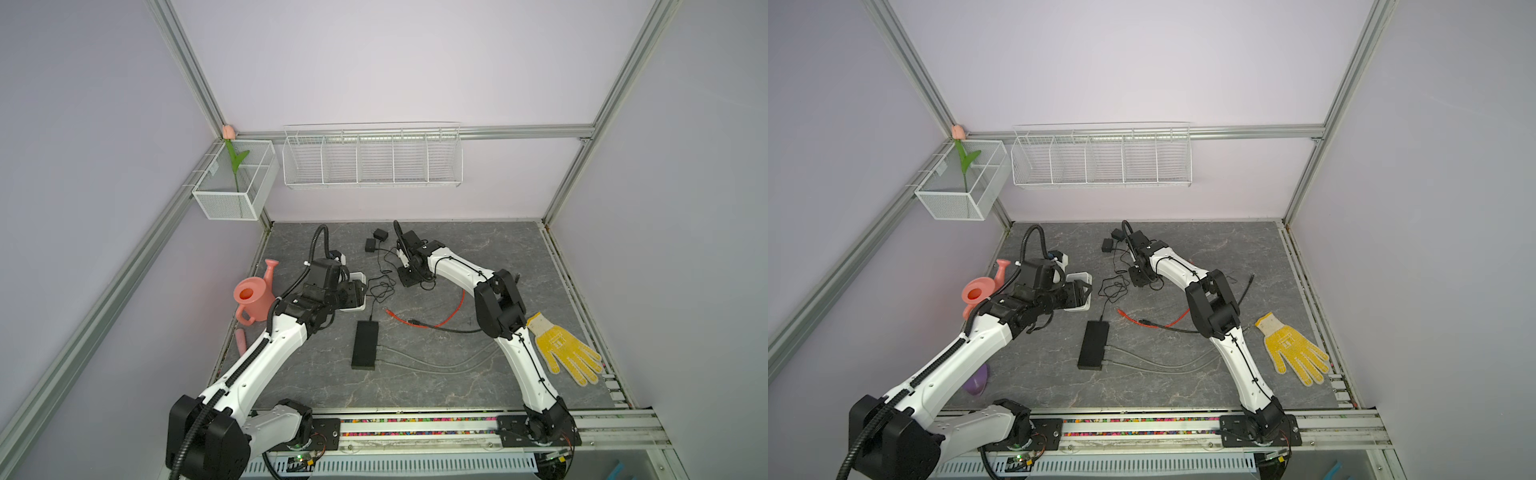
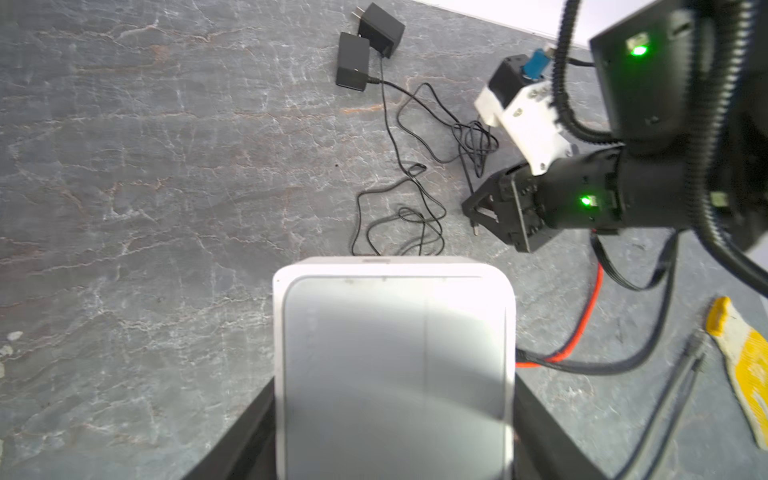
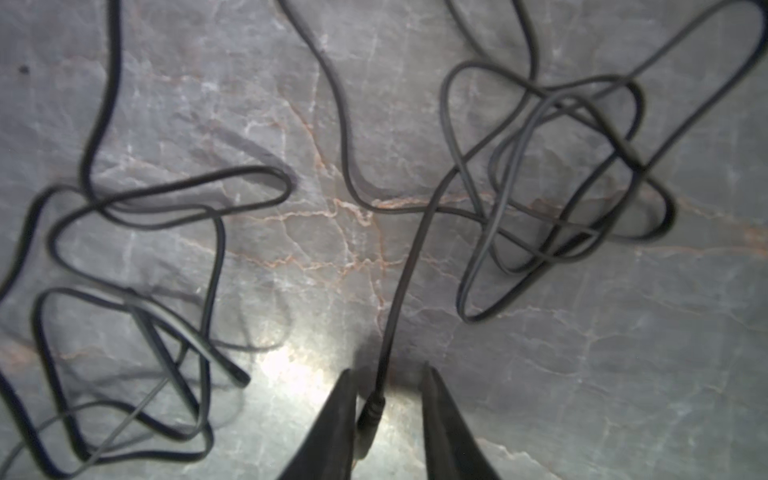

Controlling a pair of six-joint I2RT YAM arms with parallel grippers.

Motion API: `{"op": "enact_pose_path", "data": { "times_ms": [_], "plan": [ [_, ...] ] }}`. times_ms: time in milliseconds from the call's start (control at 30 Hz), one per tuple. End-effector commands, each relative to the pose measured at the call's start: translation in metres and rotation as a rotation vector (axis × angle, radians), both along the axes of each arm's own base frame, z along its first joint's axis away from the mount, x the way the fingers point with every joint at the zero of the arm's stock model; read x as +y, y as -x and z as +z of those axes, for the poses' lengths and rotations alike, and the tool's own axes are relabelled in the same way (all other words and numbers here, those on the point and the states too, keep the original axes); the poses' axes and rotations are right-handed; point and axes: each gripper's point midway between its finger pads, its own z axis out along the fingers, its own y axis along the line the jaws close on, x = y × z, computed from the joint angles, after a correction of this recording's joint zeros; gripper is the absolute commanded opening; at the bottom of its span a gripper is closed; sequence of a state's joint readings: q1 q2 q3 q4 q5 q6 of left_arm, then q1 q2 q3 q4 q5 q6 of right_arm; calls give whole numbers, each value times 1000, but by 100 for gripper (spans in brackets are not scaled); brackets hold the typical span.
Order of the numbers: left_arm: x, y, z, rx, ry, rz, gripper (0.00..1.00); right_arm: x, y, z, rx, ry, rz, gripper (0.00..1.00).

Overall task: Insert the plug into the switch port
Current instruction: 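Lift the white router with the left gripper while the right lifts the power plug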

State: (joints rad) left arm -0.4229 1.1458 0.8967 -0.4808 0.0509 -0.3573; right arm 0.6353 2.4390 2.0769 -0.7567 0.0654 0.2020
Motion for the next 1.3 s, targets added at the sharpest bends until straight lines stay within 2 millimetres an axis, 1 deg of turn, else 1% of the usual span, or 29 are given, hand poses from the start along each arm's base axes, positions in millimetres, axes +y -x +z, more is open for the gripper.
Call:
{"op": "enact_pose_path", "data": {
  "times_ms": [0,33,133,233,367,500,533,633,767,900,1000,1133,1167,1267],
  "plan": [
    [-6,5,12,-64,44,-45,7,2,17,-15,55,27,22,18],
    [-7,8,12,-70,53,-55,1,2,19,-15,56,29,22,15],
    [-11,16,14,-96,87,-92,0,0,24,-8,47,19,17,11],
    [-17,23,16,-122,126,-133,0,-2,28,10,11,-14,12,8],
    [-24,33,21,-154,182,-187,0,-3,37,46,-37,-90,26,8],
    [-34,42,20,-169,239,-233,0,-5,53,84,-90,-188,49,8],
    [-37,44,20,-175,250,-247,0,-5,57,98,-115,-226,56,8],
    [-46,49,16,-180,261,-281,0,-8,69,128,-157,-330,68,7],
    [-54,55,18,-216,287,-313,0,-11,85,157,-166,-474,87,8],
    [-62,63,26,-287,346,-367,0,-14,95,172,-163,-574,95,7],
    [-71,72,28,-336,357,-425,0,-16,102,181,-176,-644,98,7],
    [-91,91,25,-442,353,-542,0,-15,115,200,-212,-753,118,8],
    [-96,97,29,-489,355,-569,0,-14,120,205,-218,-788,125,8],
    [-101,108,27,-586,351,-608,0,-15,131,224,-252,-871,147,8]
  ]
}}
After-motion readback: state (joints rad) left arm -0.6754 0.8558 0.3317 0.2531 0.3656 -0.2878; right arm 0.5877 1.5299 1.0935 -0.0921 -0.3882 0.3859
